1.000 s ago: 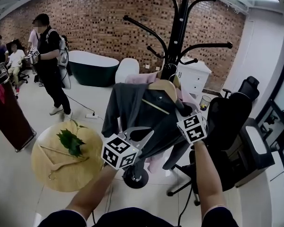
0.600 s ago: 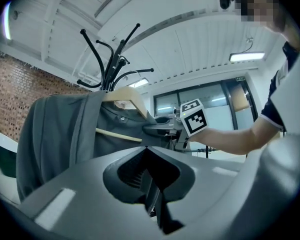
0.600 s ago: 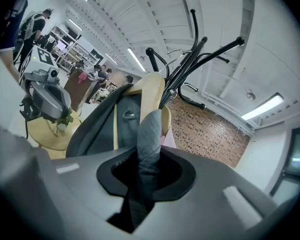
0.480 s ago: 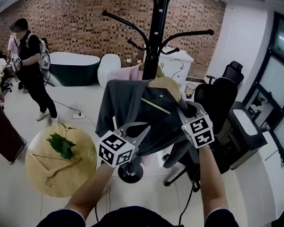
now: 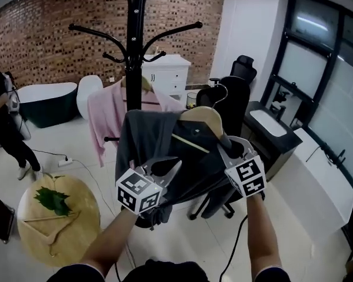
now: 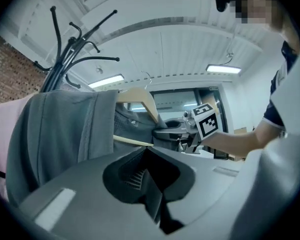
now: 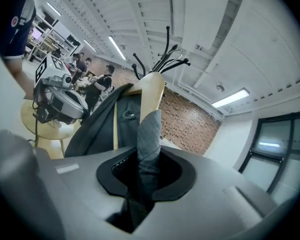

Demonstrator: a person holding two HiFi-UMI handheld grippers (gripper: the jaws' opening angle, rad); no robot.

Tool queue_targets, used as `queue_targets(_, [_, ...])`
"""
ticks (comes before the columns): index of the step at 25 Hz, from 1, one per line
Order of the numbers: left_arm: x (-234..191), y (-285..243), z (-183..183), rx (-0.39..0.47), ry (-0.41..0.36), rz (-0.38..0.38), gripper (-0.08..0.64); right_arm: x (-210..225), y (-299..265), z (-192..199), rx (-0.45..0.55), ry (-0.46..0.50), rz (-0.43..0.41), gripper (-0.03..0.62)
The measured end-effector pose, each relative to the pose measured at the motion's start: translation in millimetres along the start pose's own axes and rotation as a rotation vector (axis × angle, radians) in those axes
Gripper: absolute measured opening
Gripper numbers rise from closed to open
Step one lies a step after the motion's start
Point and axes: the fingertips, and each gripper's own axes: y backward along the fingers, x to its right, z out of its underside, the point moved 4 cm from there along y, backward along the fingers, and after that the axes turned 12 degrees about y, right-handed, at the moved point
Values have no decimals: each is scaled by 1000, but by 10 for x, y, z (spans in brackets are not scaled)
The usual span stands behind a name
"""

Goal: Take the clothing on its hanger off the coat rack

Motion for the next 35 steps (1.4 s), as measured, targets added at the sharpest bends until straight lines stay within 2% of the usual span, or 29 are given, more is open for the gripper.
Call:
queue_targets(5, [544, -469, 153, -36, -11, 123, 6, 194, 703, 486, -78, -41, 90, 61])
queue_targets(7, [729, -646, 247, -48, -13, 148, 8, 257, 958, 693, -96, -56, 118, 61])
queue_targets(14, [1464, -1295, 484, -61, -36, 171, 6, 597, 1866, 1399, -162, -85, 178, 61])
queue_targets(21, [2070, -1946, 755, -68, -21, 182, 8, 927, 2645, 2101, -230, -63, 235, 61])
queue_targets(27, [2419, -2380, 908, -83, -7, 217, 6, 1126, 3188, 2583, -314, -74, 299, 61])
queue_targets(35, [2611, -3022, 1076, -112, 9, 293, 6, 1501, 3585, 3091, -402, -128, 403, 61])
